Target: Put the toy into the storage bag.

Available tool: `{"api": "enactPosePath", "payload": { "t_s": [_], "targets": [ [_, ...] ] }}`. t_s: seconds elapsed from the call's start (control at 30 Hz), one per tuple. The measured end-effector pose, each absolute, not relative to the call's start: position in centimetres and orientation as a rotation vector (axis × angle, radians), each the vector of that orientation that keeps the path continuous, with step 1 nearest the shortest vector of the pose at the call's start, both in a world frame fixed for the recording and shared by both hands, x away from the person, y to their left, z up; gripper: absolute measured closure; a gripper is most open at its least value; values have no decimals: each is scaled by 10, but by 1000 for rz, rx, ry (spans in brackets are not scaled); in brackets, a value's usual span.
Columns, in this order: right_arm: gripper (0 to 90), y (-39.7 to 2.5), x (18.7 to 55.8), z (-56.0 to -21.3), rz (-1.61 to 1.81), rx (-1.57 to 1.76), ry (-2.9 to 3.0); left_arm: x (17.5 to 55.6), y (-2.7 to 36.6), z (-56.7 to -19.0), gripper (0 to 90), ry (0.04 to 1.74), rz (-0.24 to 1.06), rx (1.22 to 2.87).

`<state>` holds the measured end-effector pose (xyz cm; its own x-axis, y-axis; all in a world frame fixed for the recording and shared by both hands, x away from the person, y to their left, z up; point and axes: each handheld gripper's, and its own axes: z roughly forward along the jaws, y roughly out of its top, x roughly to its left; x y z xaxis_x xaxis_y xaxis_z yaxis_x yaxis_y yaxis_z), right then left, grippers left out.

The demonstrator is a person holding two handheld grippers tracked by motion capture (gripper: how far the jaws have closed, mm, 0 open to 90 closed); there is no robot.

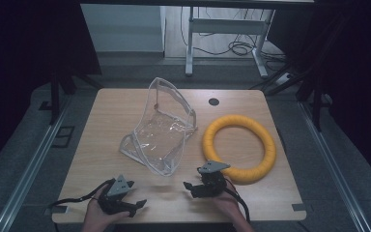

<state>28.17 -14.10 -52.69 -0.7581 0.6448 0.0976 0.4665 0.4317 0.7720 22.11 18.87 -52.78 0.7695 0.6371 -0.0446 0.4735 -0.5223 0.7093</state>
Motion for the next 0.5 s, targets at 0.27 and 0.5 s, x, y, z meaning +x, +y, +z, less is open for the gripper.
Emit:
{"api": "enactPosePath", "payload": {
  "t_s": [0.27,0.5],
  "targets": [
    [228,-140,282,-528,1228,974,2477,221,189,-528,194,822,282,2225],
    [254,-138,280,-527,1243,957,2490,221,188,-528,194,822,280,2225]
  ]
}}
